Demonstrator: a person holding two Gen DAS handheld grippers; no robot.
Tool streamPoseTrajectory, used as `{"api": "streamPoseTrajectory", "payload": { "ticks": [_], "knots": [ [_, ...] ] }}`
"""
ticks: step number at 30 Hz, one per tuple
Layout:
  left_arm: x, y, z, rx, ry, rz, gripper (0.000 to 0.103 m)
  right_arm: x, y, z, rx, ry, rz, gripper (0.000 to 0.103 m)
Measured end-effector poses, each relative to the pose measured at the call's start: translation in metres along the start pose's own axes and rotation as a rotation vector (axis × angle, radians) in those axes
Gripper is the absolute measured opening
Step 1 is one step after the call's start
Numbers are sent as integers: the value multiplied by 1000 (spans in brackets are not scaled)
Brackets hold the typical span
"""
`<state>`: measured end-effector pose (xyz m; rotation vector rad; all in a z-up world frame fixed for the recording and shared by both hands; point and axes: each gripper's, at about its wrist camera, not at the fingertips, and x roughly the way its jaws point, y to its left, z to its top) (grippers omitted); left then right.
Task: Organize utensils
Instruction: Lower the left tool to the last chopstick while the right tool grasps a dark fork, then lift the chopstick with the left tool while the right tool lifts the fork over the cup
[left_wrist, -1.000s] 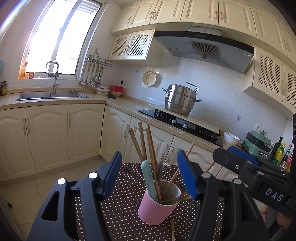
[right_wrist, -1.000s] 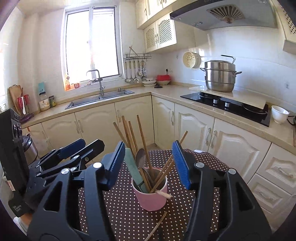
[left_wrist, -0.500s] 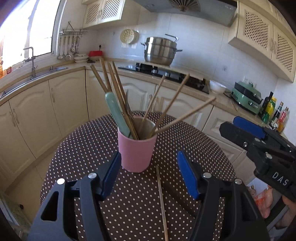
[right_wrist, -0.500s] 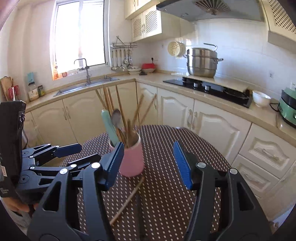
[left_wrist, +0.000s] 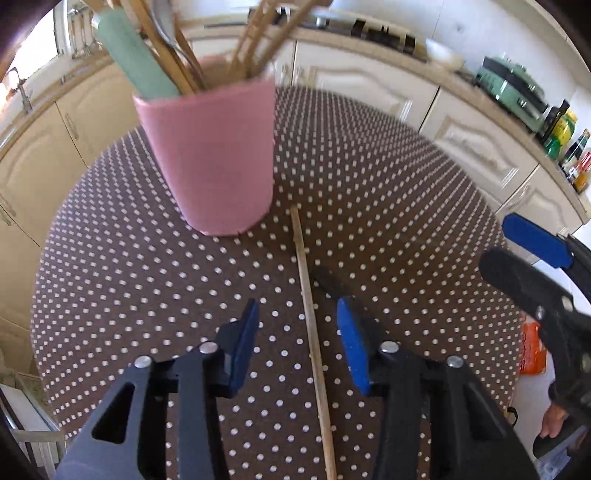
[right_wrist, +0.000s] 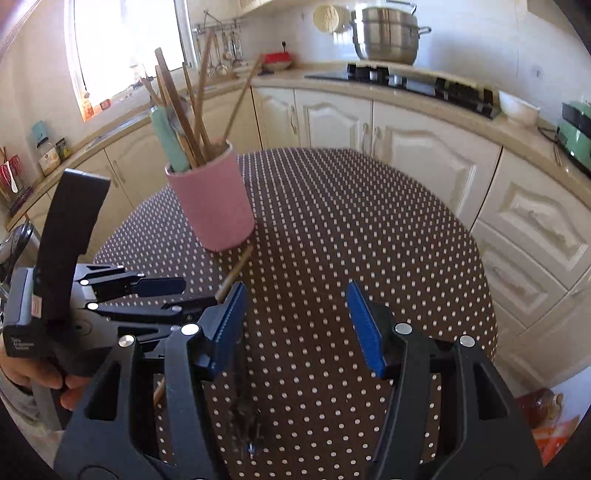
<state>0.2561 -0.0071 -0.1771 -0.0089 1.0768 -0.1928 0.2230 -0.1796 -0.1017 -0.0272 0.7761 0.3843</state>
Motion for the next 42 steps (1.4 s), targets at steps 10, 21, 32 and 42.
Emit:
{"api": "streamPoseTrajectory", "payload": {
  "ticks": [10, 21, 32, 42],
  "knots": [
    [21, 4, -5, -5, -5, -11, 7, 38, 2, -11, -19, 175, 48, 56],
    [3, 17, -24, 13, 74, -32, 7, 74, 40, -15, -173, 403, 69, 56],
    [17, 5, 2, 68, 125, -1, 8, 93, 52, -2, -260, 500, 34, 18],
    [-11, -5, -5, 50, -72, -48, 6, 61, 22, 2, -184, 394, 92, 12]
  ]
}}
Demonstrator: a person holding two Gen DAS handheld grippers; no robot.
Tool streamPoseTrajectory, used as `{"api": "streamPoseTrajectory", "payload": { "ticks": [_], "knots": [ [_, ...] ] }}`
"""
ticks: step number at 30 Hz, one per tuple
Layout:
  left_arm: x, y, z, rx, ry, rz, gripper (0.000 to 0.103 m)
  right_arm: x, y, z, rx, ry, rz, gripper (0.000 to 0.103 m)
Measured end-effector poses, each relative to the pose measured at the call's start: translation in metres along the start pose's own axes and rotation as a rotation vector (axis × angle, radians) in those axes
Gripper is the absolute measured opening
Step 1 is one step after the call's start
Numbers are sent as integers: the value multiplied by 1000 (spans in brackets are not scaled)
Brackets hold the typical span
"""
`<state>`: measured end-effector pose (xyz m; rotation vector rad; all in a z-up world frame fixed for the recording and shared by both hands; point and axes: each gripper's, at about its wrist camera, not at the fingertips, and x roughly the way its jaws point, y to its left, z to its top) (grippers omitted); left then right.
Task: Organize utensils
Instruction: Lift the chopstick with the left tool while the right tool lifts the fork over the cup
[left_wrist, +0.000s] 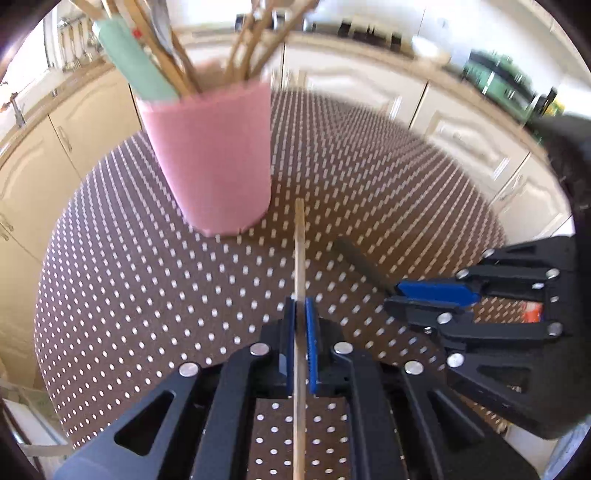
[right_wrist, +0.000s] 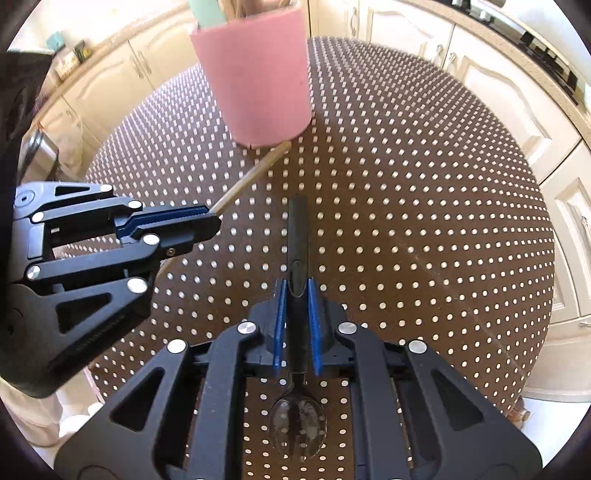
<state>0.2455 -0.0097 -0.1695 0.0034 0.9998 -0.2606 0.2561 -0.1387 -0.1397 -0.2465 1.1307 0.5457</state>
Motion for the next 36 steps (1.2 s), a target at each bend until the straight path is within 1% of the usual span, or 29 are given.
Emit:
{"api": "streamPoseTrajectory", "payload": {
  "ticks": [4, 7, 10, 11, 13, 18, 20, 23, 26, 28, 31, 32, 34, 36],
  "knots": [
    [-35, -4, 1, -9, -168, -34, 6, -33, -15, -11, 36, -124, 33, 12],
    [-54, -6, -2, -2, -269, -44, 6, -55, -22, -18, 62, -216, 55, 12],
    [-74, -8, -6, 12, -399, -50, 6, -78, -27, -26, 84, -309, 60, 12],
    [-80, -8, -8, 7, -449, -56, 6, -83, -31, -27, 95, -335, 65, 12],
    [-91, -6, -11, -6, -521, -72, 6, -95, -37, -32, 116, -405, 68, 12],
    [-117, 0, -9, -42, -634, -83, 5, -123, -48, -34, 161, -563, 77, 12],
    [-130, 2, -8, -48, -680, -77, 5, -128, -44, -24, 179, -613, 83, 12],
    [-143, 9, -3, -63, -748, -70, 5, -134, -50, -12, 192, -693, 91, 12],
    [-157, 18, 4, -98, -818, -62, 5, -136, -49, 0, 193, -777, 93, 12],
    [-165, 23, 11, -119, -856, -50, 5, -135, -50, 8, 208, -819, 88, 12],
    [-181, 30, 19, -135, -923, -21, 5, -141, -51, 12, 237, -938, 78, 12],
    [-187, 33, 23, -144, -949, -10, 5, -144, -52, 12, 252, -974, 90, 12],
    [-195, 37, 30, -152, -968, 0, 5, -156, -50, 11, 267, -1071, 111, 12],
    [-204, 41, 36, -165, -986, 3, 5, -167, -41, 12, 258, -1140, 147, 12]
  ]
}}
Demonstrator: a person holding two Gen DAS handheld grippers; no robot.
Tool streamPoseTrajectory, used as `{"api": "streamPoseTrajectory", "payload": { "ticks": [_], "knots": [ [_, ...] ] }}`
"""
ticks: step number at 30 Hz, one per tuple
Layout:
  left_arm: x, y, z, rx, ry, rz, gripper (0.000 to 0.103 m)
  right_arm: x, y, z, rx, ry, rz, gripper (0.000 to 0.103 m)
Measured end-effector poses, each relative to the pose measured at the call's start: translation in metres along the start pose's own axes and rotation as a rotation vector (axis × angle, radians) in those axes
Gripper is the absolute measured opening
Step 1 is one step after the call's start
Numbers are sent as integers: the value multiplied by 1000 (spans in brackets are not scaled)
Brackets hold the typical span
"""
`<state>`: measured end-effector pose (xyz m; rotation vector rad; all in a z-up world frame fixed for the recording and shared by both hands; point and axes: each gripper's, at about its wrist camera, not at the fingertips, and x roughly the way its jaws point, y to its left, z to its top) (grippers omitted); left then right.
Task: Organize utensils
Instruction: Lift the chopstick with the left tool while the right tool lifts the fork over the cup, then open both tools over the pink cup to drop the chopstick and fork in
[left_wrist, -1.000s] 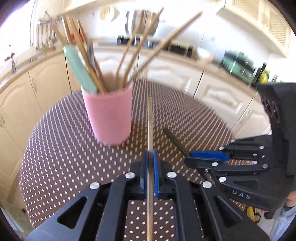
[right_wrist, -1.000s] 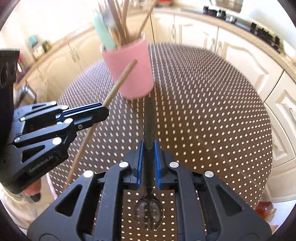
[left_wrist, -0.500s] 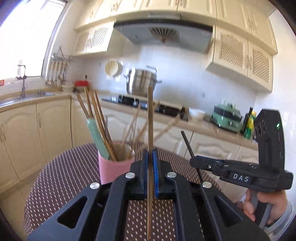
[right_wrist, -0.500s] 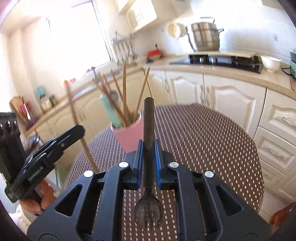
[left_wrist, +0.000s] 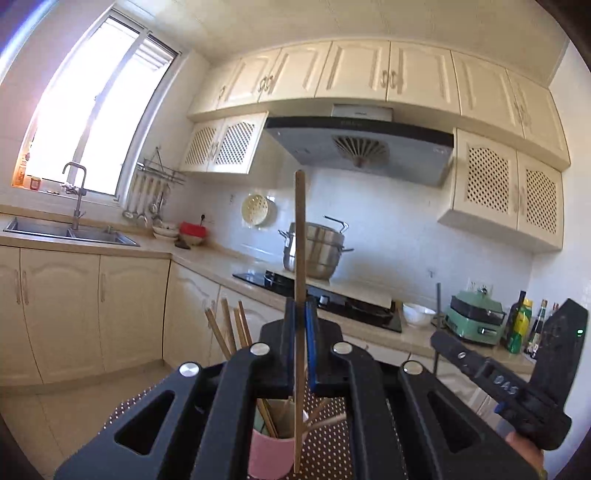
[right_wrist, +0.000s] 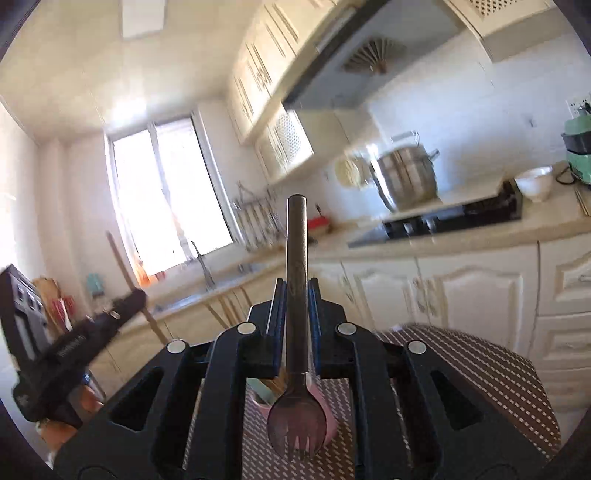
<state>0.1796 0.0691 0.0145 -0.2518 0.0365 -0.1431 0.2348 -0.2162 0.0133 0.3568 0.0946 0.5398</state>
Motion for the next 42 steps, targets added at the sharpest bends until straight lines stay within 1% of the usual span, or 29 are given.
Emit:
{"api": "streamPoseTrajectory", "payload": {
  "ticks": [2, 5, 8, 13, 16, 21, 23, 28, 35, 37, 39, 41, 42],
  "knots": [
    [0, 2, 8, -9, -22, 5, 5, 0, 11, 6, 0, -38, 45, 12],
    [0, 6, 14, -12, -45, 24, 5, 9, 35, 11, -15, -59, 112, 12],
    [4, 12, 17, -31, -61, 43, 5, 30, 52, 6, -5, -51, 171, 12],
    [14, 27, 16, -66, -65, 63, 5, 64, 57, -13, 30, -15, 217, 12],
    [25, 33, 11, -81, -53, 67, 5, 78, 58, -27, -19, 4, 199, 12],
    [41, 39, 2, -107, -41, 58, 5, 90, 45, -42, -110, -11, 118, 12],
    [48, 39, -2, -98, -41, 60, 5, 94, 43, -45, -145, -21, 105, 12],
    [66, 39, -10, -85, -7, 45, 5, 103, 44, -48, -205, -33, 105, 12],
    [84, 45, -23, -80, 78, 17, 5, 112, 35, -59, -209, -23, 104, 12],
    [87, 45, -25, -76, 90, 14, 5, 114, 34, -63, -216, -22, 107, 12],
    [93, 47, -28, -77, 135, -6, 6, 115, 33, -65, -217, -14, 111, 12],
    [97, 49, -30, -82, 151, -2, 7, 117, 31, -67, -210, -11, 107, 12],
    [99, 51, -32, -82, 169, -3, 9, 118, 29, -67, -205, -9, 109, 12]
  ]
}}
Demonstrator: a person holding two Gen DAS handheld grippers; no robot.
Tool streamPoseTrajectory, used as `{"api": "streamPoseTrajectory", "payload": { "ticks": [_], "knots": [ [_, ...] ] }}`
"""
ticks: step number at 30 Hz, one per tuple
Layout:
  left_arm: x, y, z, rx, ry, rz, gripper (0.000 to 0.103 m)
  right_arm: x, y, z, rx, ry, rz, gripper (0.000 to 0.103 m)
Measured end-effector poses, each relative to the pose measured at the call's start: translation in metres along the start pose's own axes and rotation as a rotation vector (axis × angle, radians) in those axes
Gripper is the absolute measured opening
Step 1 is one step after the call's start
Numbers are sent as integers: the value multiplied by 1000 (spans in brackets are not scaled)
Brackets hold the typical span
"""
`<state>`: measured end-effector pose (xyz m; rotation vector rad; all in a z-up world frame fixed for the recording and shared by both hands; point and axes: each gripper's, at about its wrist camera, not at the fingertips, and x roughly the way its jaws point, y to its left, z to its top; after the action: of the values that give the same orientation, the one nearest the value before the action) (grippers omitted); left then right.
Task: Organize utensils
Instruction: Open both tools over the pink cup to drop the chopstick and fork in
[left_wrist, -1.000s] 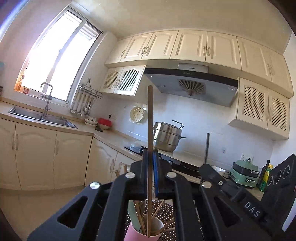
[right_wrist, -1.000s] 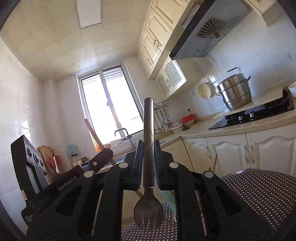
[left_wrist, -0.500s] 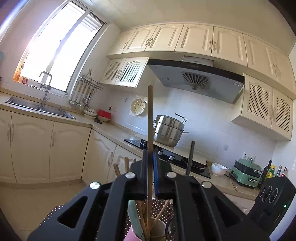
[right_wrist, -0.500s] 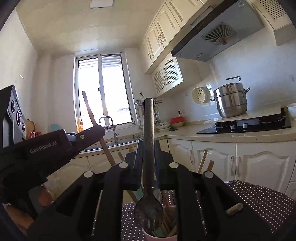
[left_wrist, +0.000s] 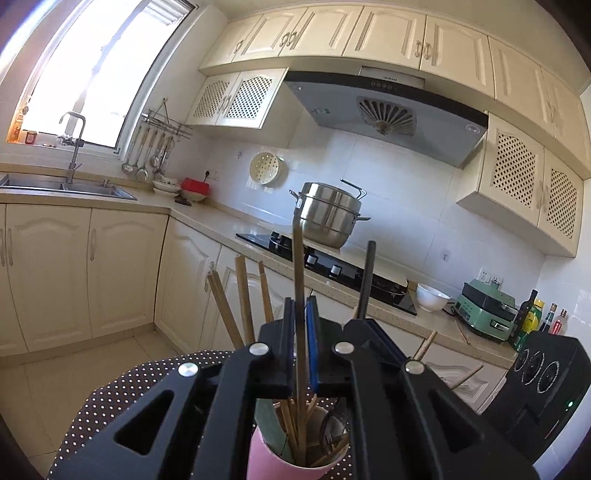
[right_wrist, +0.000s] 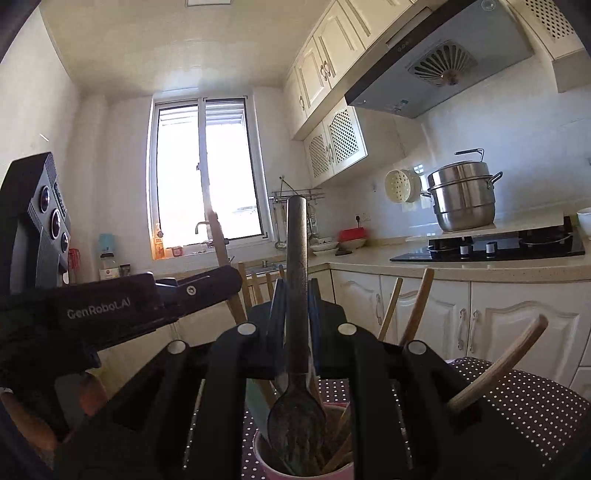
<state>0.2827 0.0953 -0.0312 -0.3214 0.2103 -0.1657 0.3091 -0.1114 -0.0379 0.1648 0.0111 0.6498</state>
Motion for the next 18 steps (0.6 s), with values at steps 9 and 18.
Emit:
{"api": "streamPoseTrajectory", "payload": {
  "ticks": [9, 18],
  "knots": [
    [-5, 8, -4, -22, 32, -32, 38, -4, 2, -2, -13, -6, 6, 12],
    [-4, 12, -4, 6, 72, 61, 43, -4, 4, -1, -23, -4, 3, 13]
  ]
}}
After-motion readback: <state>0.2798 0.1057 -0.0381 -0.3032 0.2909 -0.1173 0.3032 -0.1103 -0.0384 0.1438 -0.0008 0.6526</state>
